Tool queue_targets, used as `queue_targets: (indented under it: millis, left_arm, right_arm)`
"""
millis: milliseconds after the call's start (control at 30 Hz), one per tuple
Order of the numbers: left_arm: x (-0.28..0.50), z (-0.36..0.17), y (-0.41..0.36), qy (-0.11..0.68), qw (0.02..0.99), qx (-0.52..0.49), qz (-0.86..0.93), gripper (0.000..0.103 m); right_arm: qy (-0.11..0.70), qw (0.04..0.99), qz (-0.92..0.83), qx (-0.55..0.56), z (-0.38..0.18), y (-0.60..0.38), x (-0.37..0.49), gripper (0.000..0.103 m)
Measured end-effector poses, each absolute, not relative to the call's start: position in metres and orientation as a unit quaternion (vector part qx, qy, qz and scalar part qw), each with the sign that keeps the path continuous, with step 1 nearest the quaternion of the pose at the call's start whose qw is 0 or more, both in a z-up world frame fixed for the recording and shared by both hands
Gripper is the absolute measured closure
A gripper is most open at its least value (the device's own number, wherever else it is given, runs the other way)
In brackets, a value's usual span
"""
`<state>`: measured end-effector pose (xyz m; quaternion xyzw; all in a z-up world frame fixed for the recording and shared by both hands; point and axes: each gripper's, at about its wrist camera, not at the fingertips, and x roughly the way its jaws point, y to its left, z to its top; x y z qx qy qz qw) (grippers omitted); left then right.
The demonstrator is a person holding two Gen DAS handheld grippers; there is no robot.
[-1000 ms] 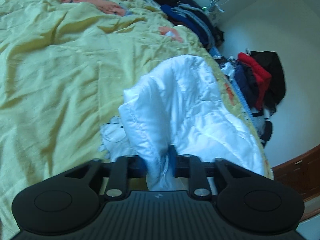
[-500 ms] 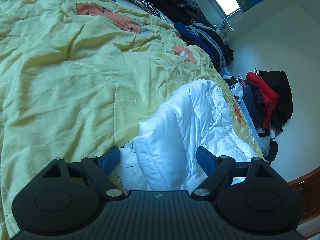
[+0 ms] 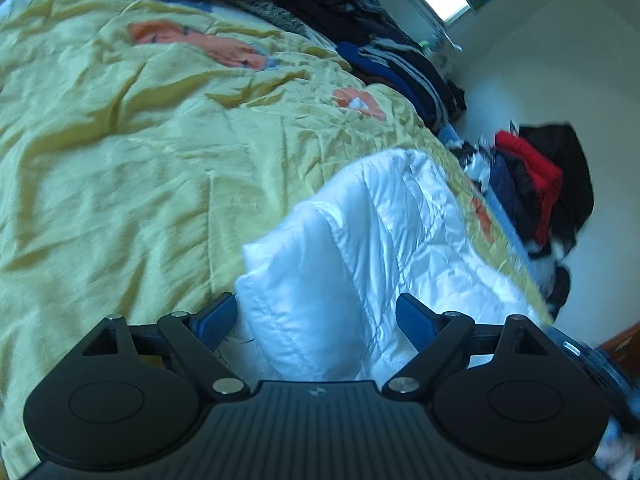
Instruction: Fold small clothes
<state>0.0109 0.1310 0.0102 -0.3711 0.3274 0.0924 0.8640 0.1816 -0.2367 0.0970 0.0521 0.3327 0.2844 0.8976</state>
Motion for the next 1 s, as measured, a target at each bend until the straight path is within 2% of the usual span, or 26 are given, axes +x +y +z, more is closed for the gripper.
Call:
queue_targets:
  millis: [67, 133, 200, 367, 467, 600, 700, 800, 900, 1000]
  left_arm:
    - [0.014, 0.011, 0.125, 0.333, 0.873, -0.345, 0.092, 0.016]
    - [0.017, 0.011, 0.120, 0.334, 0.879, -0.330, 0.090, 0.016]
    - [0.019, 0.011, 0.119, 0.332, 0.882, -0.321, 0.089, 0.016]
    - [0.024, 0.011, 0.115, 0.330, 0.890, -0.301, 0.090, 0.015]
    - [0.023, 0.011, 0.113, 0.328, 0.893, -0.294, 0.089, 0.015]
    - [0.022, 0.011, 0.113, 0.324, 0.894, -0.296, 0.092, 0.016]
    - [0.026, 0.012, 0.110, 0.327, 0.893, -0.291, 0.102, 0.016]
    - [0.030, 0.013, 0.106, 0.331, 0.894, -0.283, 0.108, 0.016]
    - [0.035, 0.013, 0.102, 0.337, 0.894, -0.273, 0.114, 0.016]
    - [0.039, 0.013, 0.096, 0.338, 0.898, -0.252, 0.123, 0.016]
  right_arm:
    - [0.371, 0.884, 0.283, 0.026, 0.070, -0.209, 0.188, 0.002]
    - [0.370, 0.886, 0.279, -0.013, 0.038, -0.192, 0.182, 0.002]
    - [0.370, 0.884, 0.285, 0.001, 0.025, -0.190, 0.185, 0.002]
    - [0.356, 0.891, 0.281, 0.002, 0.024, -0.187, 0.183, 0.002]
    - [0.339, 0.901, 0.269, 0.027, 0.034, -0.199, 0.177, 0.007]
    - [0.286, 0.915, 0.272, 0.087, 0.062, -0.238, 0.148, 0.000]
    - [0.273, 0.922, 0.263, 0.082, 0.074, -0.270, 0.122, 0.000]
    - [0.285, 0.931, 0.219, 0.057, 0.064, -0.296, 0.110, 0.001]
    - [0.326, 0.923, 0.190, 0.079, 0.038, -0.315, 0.120, 0.002]
    - [0.327, 0.915, 0.212, 0.100, 0.016, -0.321, 0.129, 0.003]
